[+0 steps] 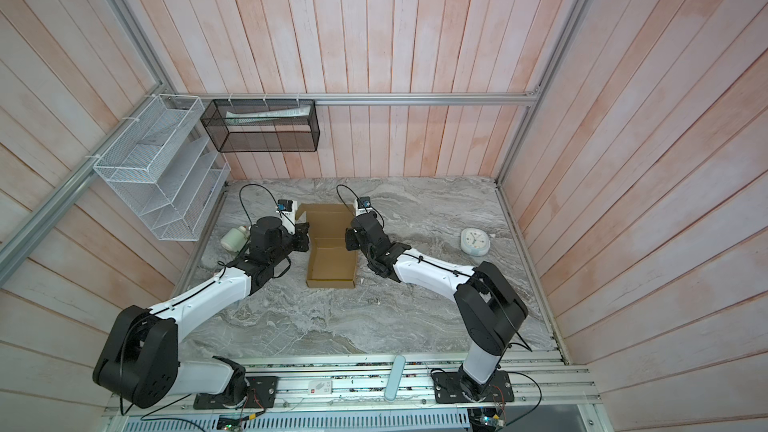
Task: Fold the paper box
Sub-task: 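Tilt the lid over the box with the left gripper while the right holds the wall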
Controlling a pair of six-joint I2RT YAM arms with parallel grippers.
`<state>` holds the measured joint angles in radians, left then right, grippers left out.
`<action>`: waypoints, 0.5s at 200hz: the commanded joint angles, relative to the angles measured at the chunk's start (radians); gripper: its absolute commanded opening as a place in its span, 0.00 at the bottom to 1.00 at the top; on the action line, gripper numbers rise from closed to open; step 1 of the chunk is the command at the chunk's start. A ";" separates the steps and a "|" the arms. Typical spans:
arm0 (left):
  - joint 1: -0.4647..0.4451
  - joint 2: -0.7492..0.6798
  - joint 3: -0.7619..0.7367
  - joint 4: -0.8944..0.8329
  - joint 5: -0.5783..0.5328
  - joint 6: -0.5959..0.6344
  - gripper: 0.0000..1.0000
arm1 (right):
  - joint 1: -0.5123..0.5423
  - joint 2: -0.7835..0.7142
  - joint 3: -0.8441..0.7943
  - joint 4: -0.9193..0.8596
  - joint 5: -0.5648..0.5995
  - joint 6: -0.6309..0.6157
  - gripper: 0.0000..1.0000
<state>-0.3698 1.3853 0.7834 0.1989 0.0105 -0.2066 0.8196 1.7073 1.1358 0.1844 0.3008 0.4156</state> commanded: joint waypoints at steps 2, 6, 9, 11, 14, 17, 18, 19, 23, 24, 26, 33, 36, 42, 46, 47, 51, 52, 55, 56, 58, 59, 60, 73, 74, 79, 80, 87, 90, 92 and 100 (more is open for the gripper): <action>-0.023 -0.005 -0.027 -0.004 0.040 -0.004 0.00 | 0.031 -0.009 -0.018 0.025 -0.029 0.006 0.07; -0.023 -0.005 -0.029 -0.004 0.040 -0.005 0.00 | 0.032 -0.007 -0.016 0.026 -0.028 0.007 0.07; -0.023 -0.005 -0.029 -0.003 0.040 -0.005 0.00 | 0.032 -0.007 -0.016 0.028 -0.029 0.009 0.07; -0.024 -0.005 -0.030 -0.003 0.040 -0.005 0.00 | 0.032 -0.006 -0.015 0.029 -0.028 0.010 0.07; -0.024 -0.005 -0.031 -0.003 0.040 -0.006 0.00 | 0.033 -0.006 -0.015 0.030 -0.029 0.010 0.07; -0.024 -0.005 -0.033 -0.002 0.040 -0.007 0.00 | 0.034 -0.005 -0.015 0.032 -0.029 0.011 0.07; -0.024 -0.005 -0.032 -0.002 0.040 -0.008 0.00 | 0.035 -0.005 -0.015 0.033 -0.028 0.012 0.07; -0.024 -0.006 -0.032 -0.001 0.040 -0.008 0.00 | 0.035 -0.005 -0.014 0.033 -0.028 0.012 0.07; -0.024 -0.005 -0.036 0.000 0.040 -0.007 0.00 | 0.036 -0.002 -0.013 0.035 -0.028 0.013 0.07; -0.024 -0.005 -0.036 0.000 0.039 -0.008 0.00 | 0.037 -0.002 -0.013 0.035 -0.028 0.014 0.07; -0.024 -0.006 -0.035 0.000 0.039 -0.007 0.00 | 0.038 -0.001 -0.012 0.035 -0.029 0.014 0.07; -0.024 -0.008 -0.038 0.001 0.039 -0.008 0.00 | 0.041 0.004 -0.008 0.034 -0.029 0.015 0.07; -0.024 -0.007 -0.038 0.000 0.039 -0.008 0.00 | 0.041 0.006 -0.007 0.035 -0.028 0.017 0.07; -0.024 -0.006 -0.042 0.000 0.039 -0.007 0.00 | 0.043 0.010 -0.004 0.035 -0.027 0.017 0.07; -0.024 -0.007 -0.041 -0.002 0.039 -0.008 0.00 | 0.044 0.011 -0.002 0.036 -0.027 0.018 0.07; -0.024 -0.007 -0.041 -0.002 0.038 -0.007 0.00 | 0.045 0.012 -0.002 0.036 -0.027 0.017 0.07; -0.024 -0.007 -0.040 -0.003 0.037 -0.007 0.00 | 0.046 0.014 0.000 0.036 -0.027 0.017 0.07; -0.024 -0.007 -0.041 -0.003 0.036 -0.006 0.00 | 0.046 0.015 0.000 0.035 -0.028 0.017 0.07; -0.024 -0.008 -0.042 -0.003 0.036 -0.005 0.00 | 0.047 0.016 0.002 0.036 -0.028 0.017 0.07; -0.024 -0.008 -0.042 -0.003 0.036 -0.005 0.00 | 0.047 0.016 0.001 0.036 -0.028 0.017 0.07; -0.024 -0.009 -0.044 -0.002 0.035 -0.006 0.00 | 0.048 0.018 0.003 0.036 -0.028 0.017 0.07; -0.024 -0.010 -0.044 -0.002 0.034 -0.006 0.00 | 0.048 0.018 0.003 0.037 -0.026 0.017 0.07; -0.024 -0.009 -0.044 -0.002 0.034 -0.007 0.00 | 0.048 0.018 0.003 0.038 -0.026 0.017 0.07; -0.024 -0.014 -0.051 0.000 0.030 -0.006 0.00 | 0.052 0.021 0.004 0.037 -0.024 0.019 0.07; -0.024 -0.015 -0.051 0.000 0.030 -0.005 0.00 | 0.052 0.021 0.004 0.037 -0.025 0.019 0.07; -0.024 -0.016 -0.053 0.000 0.029 -0.005 0.00 | 0.053 0.022 0.003 0.039 -0.023 0.020 0.07; -0.024 -0.017 -0.054 0.000 0.029 -0.006 0.00 | 0.054 0.022 0.004 0.039 -0.023 0.020 0.07; -0.024 -0.019 -0.059 0.003 0.028 -0.007 0.00 | 0.056 0.022 0.004 0.041 -0.023 0.020 0.07; -0.024 -0.020 -0.059 0.005 0.028 -0.008 0.00 | 0.057 0.022 0.003 0.041 -0.022 0.020 0.07; -0.024 -0.020 -0.060 0.005 0.028 -0.008 0.00 | 0.058 0.023 0.004 0.042 -0.021 0.021 0.07; -0.024 -0.021 -0.062 0.005 0.027 -0.008 0.00 | 0.060 0.024 0.004 0.042 -0.018 0.023 0.07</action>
<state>-0.3725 1.3762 0.7513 0.2287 -0.0090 -0.2070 0.8433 1.7073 1.1320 0.1917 0.3252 0.4194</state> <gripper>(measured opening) 0.045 0.072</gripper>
